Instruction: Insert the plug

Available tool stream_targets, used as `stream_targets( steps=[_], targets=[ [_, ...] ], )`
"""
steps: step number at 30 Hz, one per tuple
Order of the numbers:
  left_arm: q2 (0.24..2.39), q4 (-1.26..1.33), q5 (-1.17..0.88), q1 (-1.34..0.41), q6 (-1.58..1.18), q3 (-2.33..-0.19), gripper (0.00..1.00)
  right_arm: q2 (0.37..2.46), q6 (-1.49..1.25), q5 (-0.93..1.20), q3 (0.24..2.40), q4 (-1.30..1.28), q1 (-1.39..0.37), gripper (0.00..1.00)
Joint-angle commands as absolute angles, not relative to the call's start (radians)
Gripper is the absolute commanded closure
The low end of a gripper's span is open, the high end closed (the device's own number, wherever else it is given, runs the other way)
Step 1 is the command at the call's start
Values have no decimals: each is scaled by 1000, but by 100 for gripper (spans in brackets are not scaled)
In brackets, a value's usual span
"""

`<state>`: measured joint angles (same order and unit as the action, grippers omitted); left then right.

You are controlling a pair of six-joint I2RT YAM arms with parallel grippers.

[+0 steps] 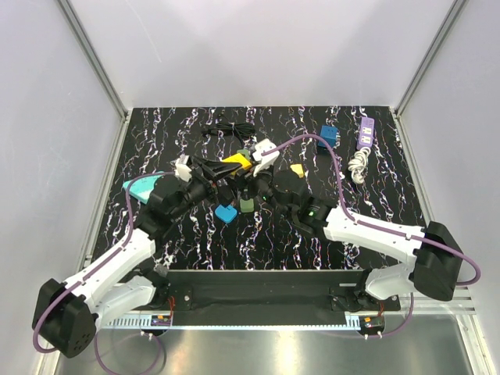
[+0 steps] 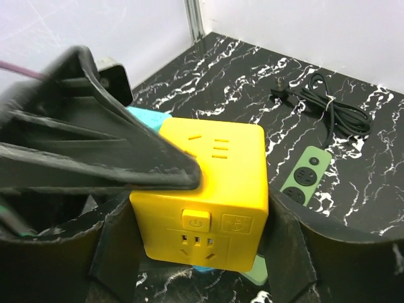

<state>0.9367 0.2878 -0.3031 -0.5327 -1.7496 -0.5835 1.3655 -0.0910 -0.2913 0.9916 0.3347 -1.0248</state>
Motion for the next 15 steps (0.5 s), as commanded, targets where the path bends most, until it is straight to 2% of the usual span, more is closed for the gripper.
stream_targets(
  steps=[1, 2, 3, 7, 15],
  targets=[
    [930, 520, -401, -545, -1714, -583, 5, 1345, -123, -305, 1029, 384, -1029, 94],
    [946, 531, -434, -538, -1697, -594, 1, 1336, -121, -286, 1051, 323, -1028, 100],
    [957, 540, -515, -532, -1654, -601, 1, 1327, -117, -252, 1078, 211, -1026, 100],
    [1020, 450, -728, -505, -1485, -675, 1, 1235, -132, -16, 1045, 66, -994, 100],
    [899, 177, -874, -408, -1135, -692, 1, 987, -172, 147, 976, -228, -826, 100]
  ],
)
